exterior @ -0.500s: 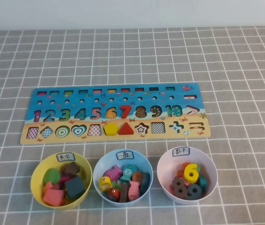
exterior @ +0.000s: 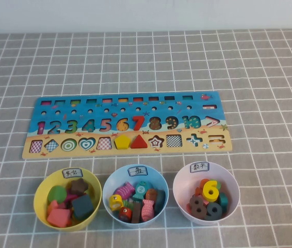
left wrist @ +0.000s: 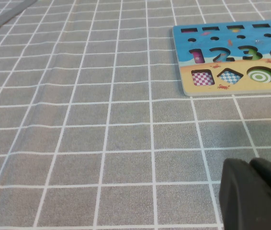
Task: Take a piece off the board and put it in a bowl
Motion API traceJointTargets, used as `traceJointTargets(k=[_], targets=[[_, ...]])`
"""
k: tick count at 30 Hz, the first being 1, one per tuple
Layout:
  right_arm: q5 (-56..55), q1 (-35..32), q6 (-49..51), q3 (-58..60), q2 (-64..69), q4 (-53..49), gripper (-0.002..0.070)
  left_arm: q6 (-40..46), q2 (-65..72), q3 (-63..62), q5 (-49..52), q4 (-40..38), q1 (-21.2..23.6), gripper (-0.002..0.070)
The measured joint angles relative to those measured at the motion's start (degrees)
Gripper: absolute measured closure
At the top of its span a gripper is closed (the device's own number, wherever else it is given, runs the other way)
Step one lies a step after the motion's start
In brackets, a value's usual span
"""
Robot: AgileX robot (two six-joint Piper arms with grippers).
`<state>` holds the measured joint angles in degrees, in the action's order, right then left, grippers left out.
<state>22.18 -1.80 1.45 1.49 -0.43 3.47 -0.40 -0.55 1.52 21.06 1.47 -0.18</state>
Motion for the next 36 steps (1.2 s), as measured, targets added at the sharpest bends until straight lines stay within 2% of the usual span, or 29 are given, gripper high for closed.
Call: traceJointTargets(k=[16, 22, 26, 31, 36], targets=[[0.00, 0.00, 0.00, 0.00, 0.00, 0.00, 0.0694, 0.00, 0.00, 0.00, 0.00, 0.00, 0.00, 0.0679], [0.00, 0.00, 0.00, 0.00, 0.00, 0.00, 0.0694, 0.00, 0.00, 0.00, -0.77, -2.61, 0.00, 0.0680], [0.00, 0.00, 0.00, 0.00, 0.00, 0.00, 0.0694, -0.20, 0.00, 0.00, -3.51, -8.59, 0.00, 0.0680], [0.00, 0.00, 0.00, 0.00, 0.00, 0.00, 0.0694, -2.41, 0.00, 0.00, -8.24, -21.39, 0.00, 0.0680], [0.00, 0.00, 0.00, 0.00, 0.00, 0.00, 0.0694, -2.80, 0.00, 0.00, -10.84, -28.85, 0.00, 0.0680]])
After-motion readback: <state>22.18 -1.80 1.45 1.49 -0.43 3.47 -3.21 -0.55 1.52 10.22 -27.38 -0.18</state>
